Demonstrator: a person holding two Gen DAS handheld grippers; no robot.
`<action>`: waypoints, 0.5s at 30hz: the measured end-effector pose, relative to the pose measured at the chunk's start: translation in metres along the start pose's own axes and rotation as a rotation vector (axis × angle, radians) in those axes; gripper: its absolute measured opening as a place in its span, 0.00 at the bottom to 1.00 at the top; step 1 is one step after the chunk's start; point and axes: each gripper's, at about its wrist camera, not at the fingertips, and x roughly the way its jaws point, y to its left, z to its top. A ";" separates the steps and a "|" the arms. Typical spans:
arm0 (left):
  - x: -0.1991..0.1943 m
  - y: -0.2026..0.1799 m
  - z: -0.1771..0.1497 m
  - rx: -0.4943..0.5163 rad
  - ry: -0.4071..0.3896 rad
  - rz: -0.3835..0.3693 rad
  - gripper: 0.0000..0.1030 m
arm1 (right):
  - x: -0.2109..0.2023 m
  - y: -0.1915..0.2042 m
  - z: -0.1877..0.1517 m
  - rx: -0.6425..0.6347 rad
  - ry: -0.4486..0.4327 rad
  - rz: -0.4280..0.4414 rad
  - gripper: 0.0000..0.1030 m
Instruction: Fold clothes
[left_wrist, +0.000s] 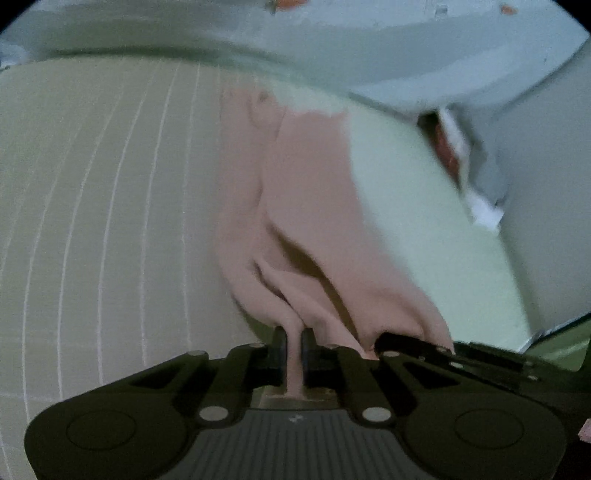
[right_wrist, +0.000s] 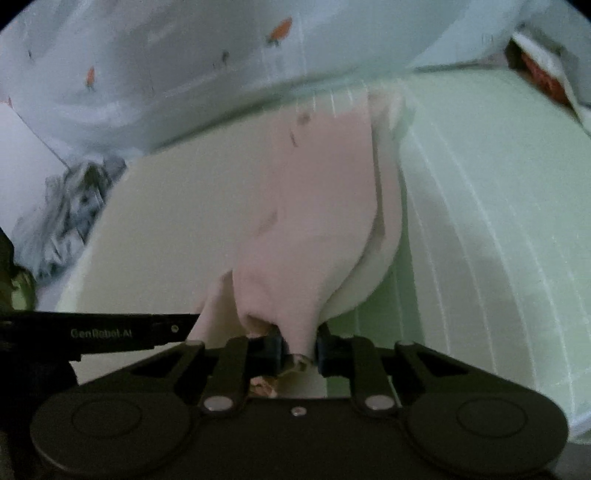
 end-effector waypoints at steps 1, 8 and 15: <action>-0.006 -0.003 0.008 -0.007 -0.017 -0.014 0.08 | -0.004 0.000 0.008 0.003 -0.020 0.007 0.16; -0.026 -0.022 0.069 -0.032 -0.138 -0.082 0.08 | -0.015 -0.016 0.065 0.062 -0.155 0.063 0.16; -0.008 -0.035 0.121 -0.023 -0.186 -0.072 0.08 | 0.004 -0.025 0.125 0.067 -0.216 0.064 0.16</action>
